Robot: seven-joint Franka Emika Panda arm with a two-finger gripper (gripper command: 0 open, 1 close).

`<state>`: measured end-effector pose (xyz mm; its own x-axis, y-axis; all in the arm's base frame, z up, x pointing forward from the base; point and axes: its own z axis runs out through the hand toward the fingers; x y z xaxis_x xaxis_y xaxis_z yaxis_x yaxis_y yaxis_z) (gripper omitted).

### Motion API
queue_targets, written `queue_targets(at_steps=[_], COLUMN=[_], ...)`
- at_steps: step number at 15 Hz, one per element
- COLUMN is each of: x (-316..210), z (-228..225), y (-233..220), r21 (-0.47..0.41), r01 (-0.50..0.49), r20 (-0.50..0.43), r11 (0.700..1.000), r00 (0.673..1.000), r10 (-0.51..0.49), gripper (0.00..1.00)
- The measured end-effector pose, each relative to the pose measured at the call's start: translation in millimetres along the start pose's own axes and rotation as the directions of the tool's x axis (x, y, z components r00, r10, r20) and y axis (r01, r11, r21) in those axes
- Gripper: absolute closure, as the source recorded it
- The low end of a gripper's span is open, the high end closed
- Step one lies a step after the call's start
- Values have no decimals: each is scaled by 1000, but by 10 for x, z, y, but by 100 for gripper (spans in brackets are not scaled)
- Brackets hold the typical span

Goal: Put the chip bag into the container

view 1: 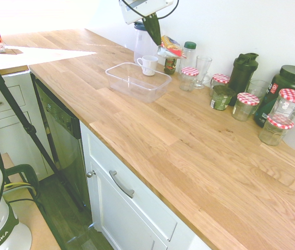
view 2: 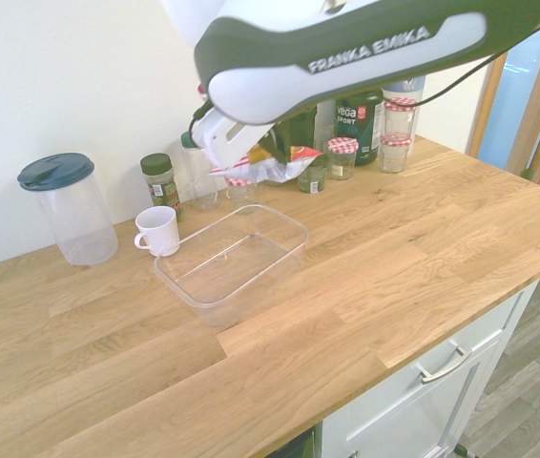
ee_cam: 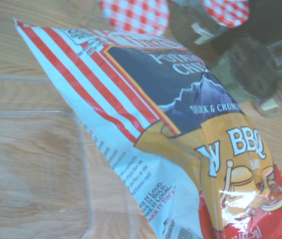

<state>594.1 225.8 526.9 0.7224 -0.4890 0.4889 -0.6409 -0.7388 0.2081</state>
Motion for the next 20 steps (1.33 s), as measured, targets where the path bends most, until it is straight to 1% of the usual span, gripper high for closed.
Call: queue_targets(at_steps=[2, 4, 11, 12, 20], x=[-165, -285, -810, -868, -1151], z=[171, 316, 487, 506, 712], y=[-262, -427, -735, -758, -799], r21=[-21, -36, -71, -75, -107], r01=[31, 56, 149, 158, 205], r20=[16, 32, 57, 60, 100], r11=[999, 998, 986, 984, 973], r00=[999, 998, 988, 986, 976], r10=[-31, -55, -145, -154, -195], gripper=[100, 100, 100, 0, 0])
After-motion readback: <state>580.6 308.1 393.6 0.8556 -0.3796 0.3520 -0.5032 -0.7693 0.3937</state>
